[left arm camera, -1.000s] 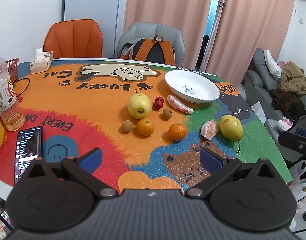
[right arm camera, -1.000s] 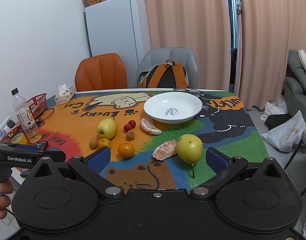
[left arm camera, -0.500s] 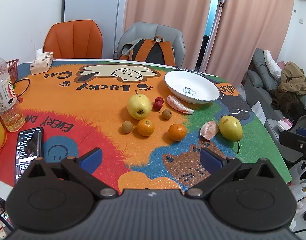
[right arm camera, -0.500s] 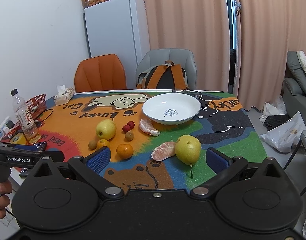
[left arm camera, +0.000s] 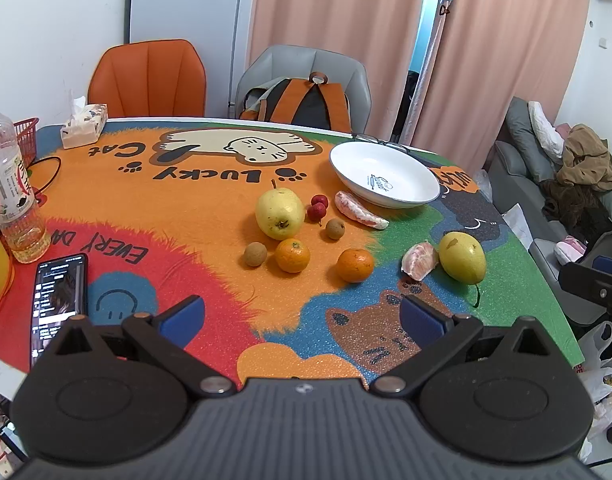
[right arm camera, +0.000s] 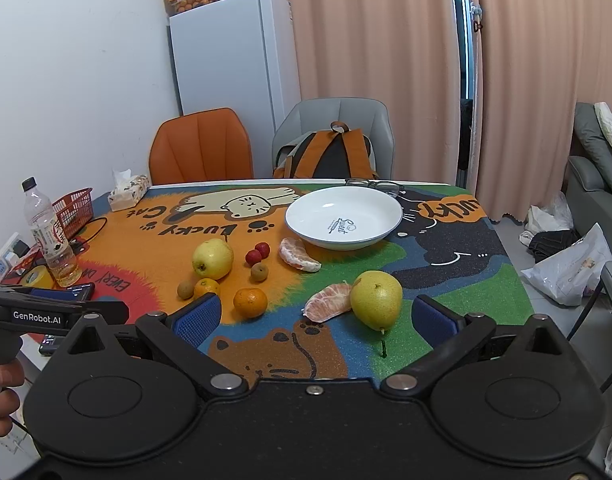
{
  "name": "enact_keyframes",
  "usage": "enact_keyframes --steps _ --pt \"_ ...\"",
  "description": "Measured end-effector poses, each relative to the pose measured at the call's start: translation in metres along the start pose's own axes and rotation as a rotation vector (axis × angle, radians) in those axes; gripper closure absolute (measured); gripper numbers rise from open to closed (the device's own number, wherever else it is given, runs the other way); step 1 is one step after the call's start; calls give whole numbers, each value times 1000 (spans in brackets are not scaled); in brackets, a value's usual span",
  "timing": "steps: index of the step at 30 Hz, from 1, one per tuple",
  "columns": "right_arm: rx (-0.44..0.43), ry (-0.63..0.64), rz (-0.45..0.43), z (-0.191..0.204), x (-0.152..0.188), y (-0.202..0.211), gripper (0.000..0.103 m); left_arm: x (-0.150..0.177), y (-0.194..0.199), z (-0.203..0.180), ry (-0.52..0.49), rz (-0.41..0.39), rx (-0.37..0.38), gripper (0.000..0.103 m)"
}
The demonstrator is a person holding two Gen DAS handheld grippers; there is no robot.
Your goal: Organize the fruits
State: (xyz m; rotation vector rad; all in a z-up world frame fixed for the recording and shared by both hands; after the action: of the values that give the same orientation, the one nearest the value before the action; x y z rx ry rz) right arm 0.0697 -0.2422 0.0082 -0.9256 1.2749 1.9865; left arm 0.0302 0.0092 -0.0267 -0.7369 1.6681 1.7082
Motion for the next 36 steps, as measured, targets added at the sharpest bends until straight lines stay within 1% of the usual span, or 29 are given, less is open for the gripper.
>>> enact_keyframes --steps 27,31,36 --pt "-5 7 1 0 2 0 0 -1 1 -1 0 2 1 0" --pt "-2 -2 -1 -3 2 -2 0 0 0 -2 5 3 5 0" --pt "5 -12 16 -6 5 -10 0 1 -7 -3 4 2 9 0"
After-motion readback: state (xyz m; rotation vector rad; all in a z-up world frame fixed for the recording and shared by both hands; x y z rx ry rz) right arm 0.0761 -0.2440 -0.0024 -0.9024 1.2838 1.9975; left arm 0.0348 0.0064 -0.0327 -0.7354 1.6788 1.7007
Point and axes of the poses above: each gripper's, at about its wrist camera, not at the fingertips, and y roughly against the way its jaws point, z to its left, x to its underside, the point moved 4 cm from there along -y, roughly the way its jaws point, and after that the axes turned 13 degrees about -y, right-handed, at the moved point
